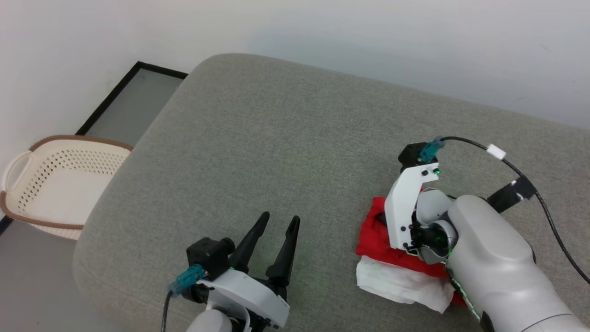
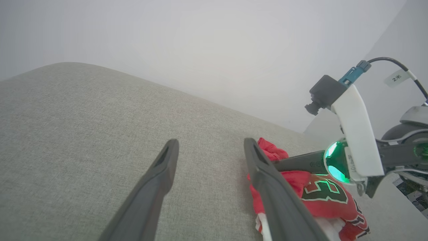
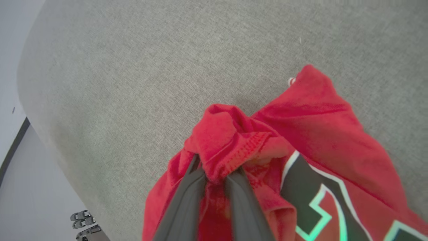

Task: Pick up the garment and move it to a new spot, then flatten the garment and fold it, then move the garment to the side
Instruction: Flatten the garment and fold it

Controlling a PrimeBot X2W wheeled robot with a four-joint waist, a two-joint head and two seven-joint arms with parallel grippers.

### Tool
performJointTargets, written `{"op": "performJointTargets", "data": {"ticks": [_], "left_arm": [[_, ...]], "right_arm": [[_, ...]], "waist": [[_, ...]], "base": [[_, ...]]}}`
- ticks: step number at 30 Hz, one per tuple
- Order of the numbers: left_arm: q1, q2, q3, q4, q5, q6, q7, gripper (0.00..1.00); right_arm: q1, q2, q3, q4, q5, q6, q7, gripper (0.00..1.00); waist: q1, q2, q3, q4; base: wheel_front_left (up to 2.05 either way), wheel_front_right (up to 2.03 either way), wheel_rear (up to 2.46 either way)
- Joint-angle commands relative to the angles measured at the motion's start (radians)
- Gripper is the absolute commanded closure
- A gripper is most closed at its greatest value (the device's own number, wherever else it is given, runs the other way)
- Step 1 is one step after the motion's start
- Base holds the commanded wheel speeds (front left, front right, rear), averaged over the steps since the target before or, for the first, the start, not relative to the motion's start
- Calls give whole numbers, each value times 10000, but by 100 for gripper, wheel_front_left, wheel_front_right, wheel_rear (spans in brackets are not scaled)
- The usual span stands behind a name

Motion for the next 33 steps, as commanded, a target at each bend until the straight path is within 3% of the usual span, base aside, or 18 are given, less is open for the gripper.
{"op": "performJointTargets", "data": {"ticks": [1, 3, 6, 7, 10, 14, 15, 16, 33], "left_arm": [[-58, 0, -1, 25, -28, -28, 4, 0], [-76, 1, 4, 47, -32, -28, 4, 0], [-66, 18, -21, 82, -50, -28, 4, 0], [-61, 25, -23, 96, -64, -28, 4, 0], [-30, 49, -51, 124, -77, -28, 4, 0], [-7, 77, -112, 168, -111, -28, 4, 0], [-2, 88, -130, 172, -127, -28, 4, 0], [4, 103, -136, 183, -140, -28, 4, 0], [465, 478, 195, 109, -25, -28, 4, 0]], "right_arm": [[-94, 6, 165, 27, -98, -3, -14, 99], [-187, 4, 484, 22, -292, -3, -52, 94], [-220, 12, 1108, -85, -653, -3, -48, 95], [-207, 8, 1216, -86, -668, -3, -50, 100], [-194, 5, 1500, -110, -848, -3, -113, 96], [-119, 9, 1841, -123, -949, -3, -118, 62], [-88, 11, 1925, -174, -907, -3, -128, 49], [-72, 15, 2037, -254, -890, -3, -223, 1], [-788, 10, 2887, -1573, 447, -3, -808, 0]], "waist": [[0, -1, -14, -15], [0, -1, -45, -37], [0, -1, -114, -64], [0, -1, -147, -70], [0, -1, -230, -75], [0, -1, -346, -53], [0, -1, -366, -46], [0, -1, -393, -45], [0, -1, -1102, -798]], "base": [[0, 0, 0], [0, 0, 0], [0, 0, 0], [0, 0, 0], [0, 0, 0], [0, 0, 0], [0, 0, 0], [0, 0, 0], [0, 0, 0]]}}
